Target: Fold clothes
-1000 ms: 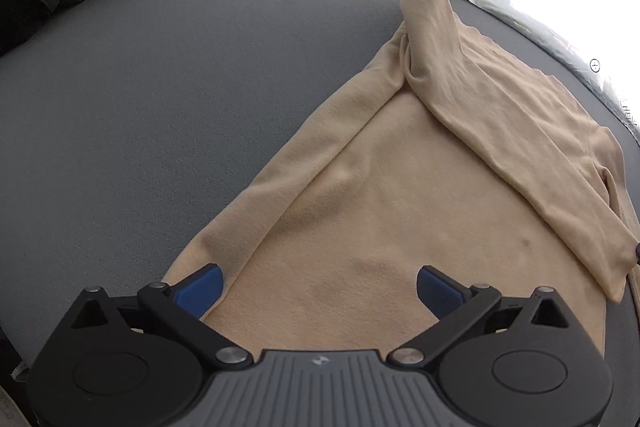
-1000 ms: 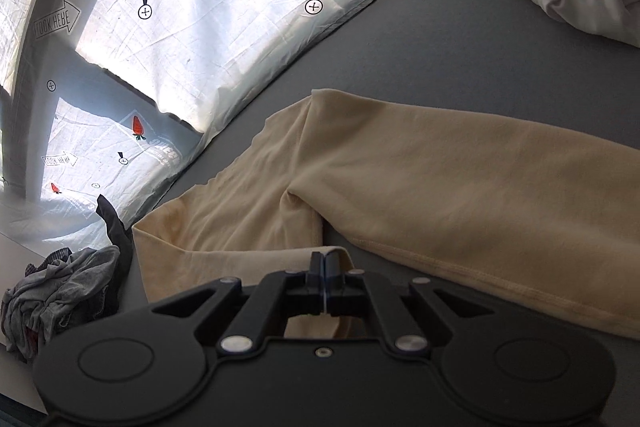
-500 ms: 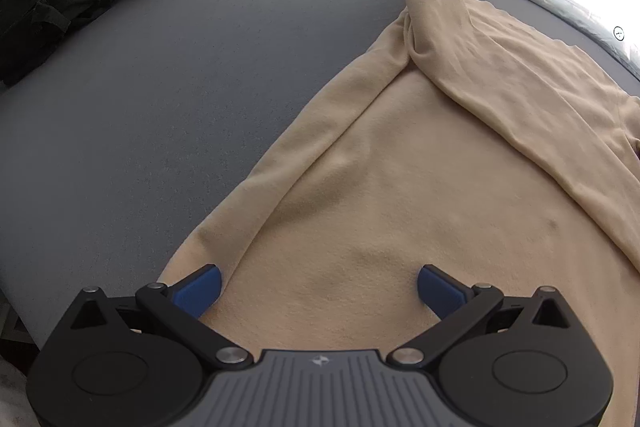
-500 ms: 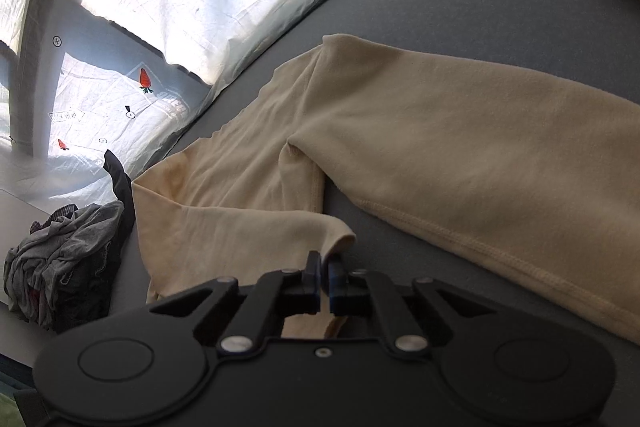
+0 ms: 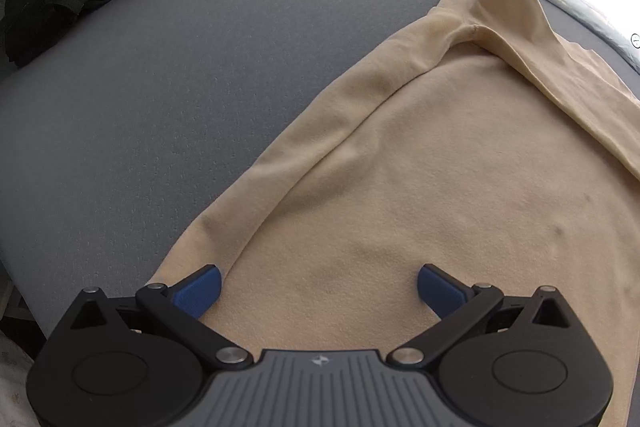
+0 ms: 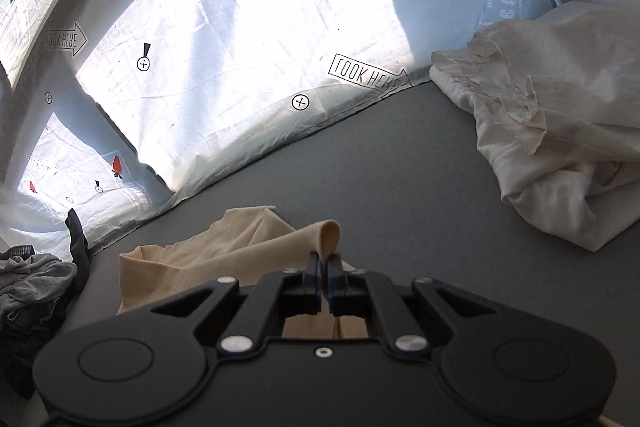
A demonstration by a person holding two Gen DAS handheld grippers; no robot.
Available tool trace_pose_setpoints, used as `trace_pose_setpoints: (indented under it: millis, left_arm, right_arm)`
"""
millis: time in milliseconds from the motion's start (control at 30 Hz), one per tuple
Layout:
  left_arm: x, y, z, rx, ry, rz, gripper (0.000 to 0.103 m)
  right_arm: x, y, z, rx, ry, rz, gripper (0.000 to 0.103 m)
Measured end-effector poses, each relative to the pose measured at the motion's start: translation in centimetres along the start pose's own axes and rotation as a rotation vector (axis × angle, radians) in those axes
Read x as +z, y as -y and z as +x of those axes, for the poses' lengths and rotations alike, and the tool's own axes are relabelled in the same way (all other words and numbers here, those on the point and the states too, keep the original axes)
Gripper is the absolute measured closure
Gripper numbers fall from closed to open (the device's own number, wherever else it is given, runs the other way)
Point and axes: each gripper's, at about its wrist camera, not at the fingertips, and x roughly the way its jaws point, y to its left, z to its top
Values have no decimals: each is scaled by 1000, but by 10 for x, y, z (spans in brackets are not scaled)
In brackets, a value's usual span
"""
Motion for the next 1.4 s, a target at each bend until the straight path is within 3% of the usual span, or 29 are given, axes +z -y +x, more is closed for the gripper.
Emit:
trace_pose_setpoints:
  millis: [233, 433, 700, 867, 1033, 1100, 1167, 1233, 1333, 1400]
  left_arm:
    - [0, 2, 0, 3, -6, -14, 0]
    - [0, 0, 0, 0, -8, -14, 0]
    - [2, 1, 0, -3, -3, -15, 0]
    - [0, 0, 0, -5, 5, -14, 0]
    - [-1, 3, 0, -13, 6, 1, 0]
    - [1, 4, 1, -20, 7, 12, 0]
    - [-1, 2, -1, -37, 27, 19, 0]
    - [-3, -1, -3, -70, 50, 34, 0]
    - [0, -15, -10, -213, 68, 16, 0]
    - [3, -28, -19, -255, 103, 8, 0]
  right_arm:
    - [-12, 28, 6, -130, -20, -9, 100]
    - [-11, 30, 3, -211, 15, -42, 100]
    - [-20, 37, 13, -262, -45, -20, 99]
    - [-24, 38, 11, -250, -39, -36, 100]
    - [-15, 39, 13, -231, -96, -19, 93]
    - [-12, 35, 12, -255, -120, 3, 81]
    - [-15, 29, 2, -276, -102, 34, 65]
    - [-23, 21, -11, -244, -77, 55, 65]
    - [-38, 5, -30, -186, -51, 91, 66]
    - [-52, -7, -40, -152, -30, 121, 73]
